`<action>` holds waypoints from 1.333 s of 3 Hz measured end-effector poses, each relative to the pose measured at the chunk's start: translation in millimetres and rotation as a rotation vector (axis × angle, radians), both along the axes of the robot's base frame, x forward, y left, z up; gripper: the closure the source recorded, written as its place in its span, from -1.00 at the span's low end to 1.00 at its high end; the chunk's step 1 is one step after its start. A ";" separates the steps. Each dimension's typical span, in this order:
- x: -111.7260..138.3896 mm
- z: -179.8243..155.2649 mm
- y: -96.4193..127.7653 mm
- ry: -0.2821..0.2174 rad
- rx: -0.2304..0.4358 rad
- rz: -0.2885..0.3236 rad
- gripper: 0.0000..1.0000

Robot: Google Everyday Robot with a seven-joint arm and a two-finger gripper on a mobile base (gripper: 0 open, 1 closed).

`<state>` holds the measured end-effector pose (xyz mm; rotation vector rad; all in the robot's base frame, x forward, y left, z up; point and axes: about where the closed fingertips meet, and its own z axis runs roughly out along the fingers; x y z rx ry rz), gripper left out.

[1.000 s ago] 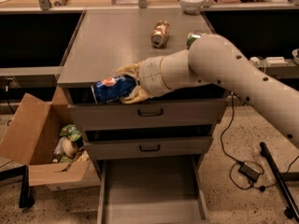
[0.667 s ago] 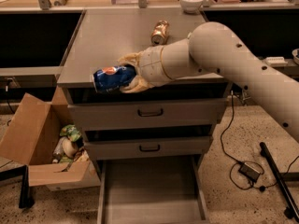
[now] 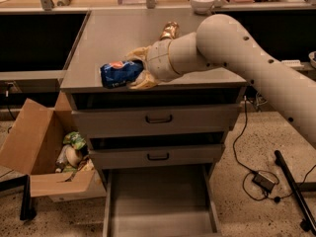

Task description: Pick pepsi can from bottom drawer and place on counter

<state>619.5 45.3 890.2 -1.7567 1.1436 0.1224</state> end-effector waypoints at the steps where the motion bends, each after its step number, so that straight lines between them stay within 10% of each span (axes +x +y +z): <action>1: 18.1 3.0 -0.9 0.034 0.023 -0.031 1.00; 4: 108.7 -5.1 -1.7 0.212 0.162 -0.133 1.00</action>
Offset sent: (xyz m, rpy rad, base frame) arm 0.0880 -0.0125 0.0156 0.1440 0.1627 -0.1453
